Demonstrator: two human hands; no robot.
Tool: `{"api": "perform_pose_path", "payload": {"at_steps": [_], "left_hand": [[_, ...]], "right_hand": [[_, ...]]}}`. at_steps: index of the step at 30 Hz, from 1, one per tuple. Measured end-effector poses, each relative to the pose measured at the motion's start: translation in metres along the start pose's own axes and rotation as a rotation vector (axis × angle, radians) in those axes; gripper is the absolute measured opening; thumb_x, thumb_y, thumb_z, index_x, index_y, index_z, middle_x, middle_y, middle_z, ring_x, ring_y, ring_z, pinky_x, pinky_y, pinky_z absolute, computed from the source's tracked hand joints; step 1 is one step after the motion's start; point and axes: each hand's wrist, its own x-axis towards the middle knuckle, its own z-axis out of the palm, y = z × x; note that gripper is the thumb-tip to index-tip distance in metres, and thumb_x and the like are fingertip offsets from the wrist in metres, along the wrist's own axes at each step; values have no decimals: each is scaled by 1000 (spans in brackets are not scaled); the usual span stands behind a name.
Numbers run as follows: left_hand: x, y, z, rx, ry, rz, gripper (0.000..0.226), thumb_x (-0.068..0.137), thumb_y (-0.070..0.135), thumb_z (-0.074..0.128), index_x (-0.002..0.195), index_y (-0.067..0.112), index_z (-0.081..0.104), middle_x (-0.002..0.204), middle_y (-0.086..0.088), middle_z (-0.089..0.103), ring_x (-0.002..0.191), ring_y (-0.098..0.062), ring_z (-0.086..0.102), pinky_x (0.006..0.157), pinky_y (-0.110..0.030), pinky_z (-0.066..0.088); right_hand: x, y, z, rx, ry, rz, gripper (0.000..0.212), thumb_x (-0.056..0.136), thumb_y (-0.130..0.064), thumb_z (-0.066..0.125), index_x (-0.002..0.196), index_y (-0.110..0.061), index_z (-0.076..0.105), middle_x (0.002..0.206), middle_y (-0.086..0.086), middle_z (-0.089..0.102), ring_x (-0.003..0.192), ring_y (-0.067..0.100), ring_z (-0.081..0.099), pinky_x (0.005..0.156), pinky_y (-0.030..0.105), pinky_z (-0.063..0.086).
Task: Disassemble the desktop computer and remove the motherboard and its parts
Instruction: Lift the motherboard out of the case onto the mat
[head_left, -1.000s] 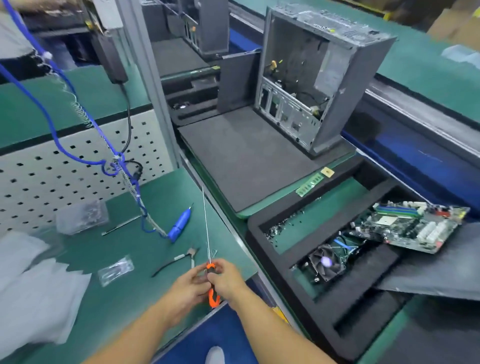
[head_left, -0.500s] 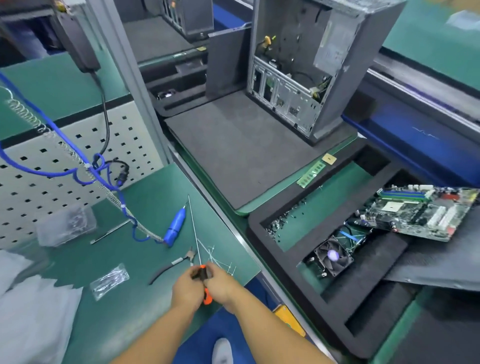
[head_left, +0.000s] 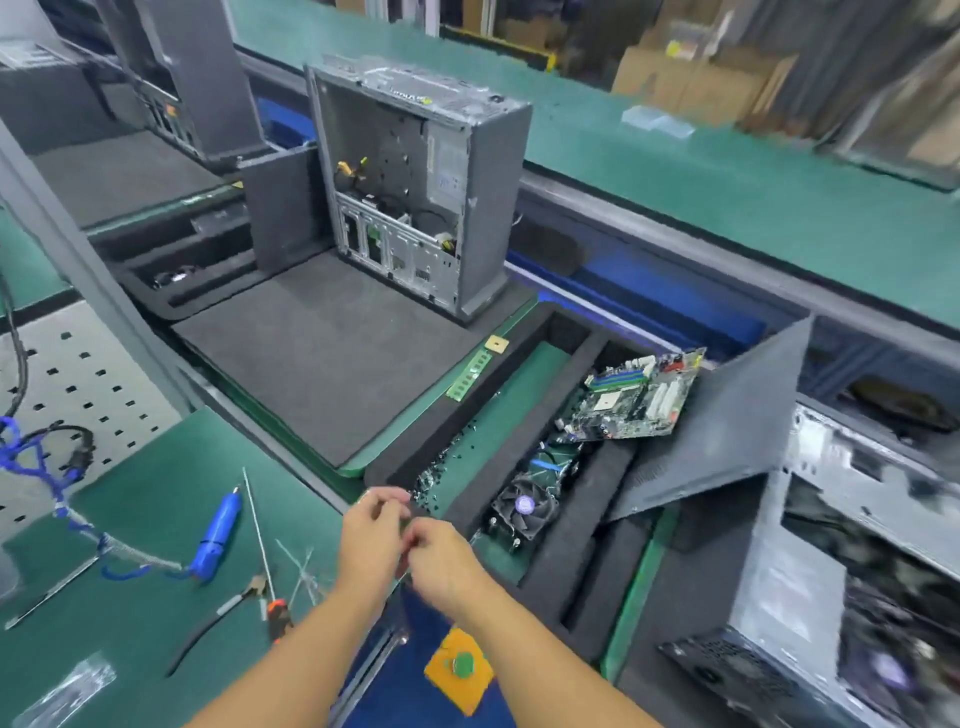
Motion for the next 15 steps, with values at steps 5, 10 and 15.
{"api": "perform_pose_path", "payload": {"at_steps": [5, 10, 15], "left_hand": [[-52, 44, 87, -63, -167, 91, 35, 82, -1, 44, 68, 20, 68, 60, 5, 60, 55, -11, 52, 56, -31, 42], [-108, 65, 169, -187, -313, 91, 27, 83, -4, 42, 71, 9, 63, 61, -3, 51, 52, -15, 43, 44, -22, 33], [-173, 64, 254, -213, -472, 62, 25, 89, 5, 47, 71, 15, 61, 58, 1, 47, 40, -9, 37, 36, -16, 25]], "right_hand": [[-46, 14, -81, 10, 205, -11, 27, 76, 2, 38, 63, -21, 42, 69, 2, 54, 64, 20, 45, 57, 29, 37], [-95, 48, -162, 27, 332, -6, 24, 76, 0, 39, 69, -17, 55, 74, 7, 60, 59, 19, 45, 42, 22, 31], [-151, 96, -238, 104, 437, 48, 29, 74, 1, 40, 58, -19, 52, 61, -4, 61, 63, 16, 54, 52, 22, 40]]}}
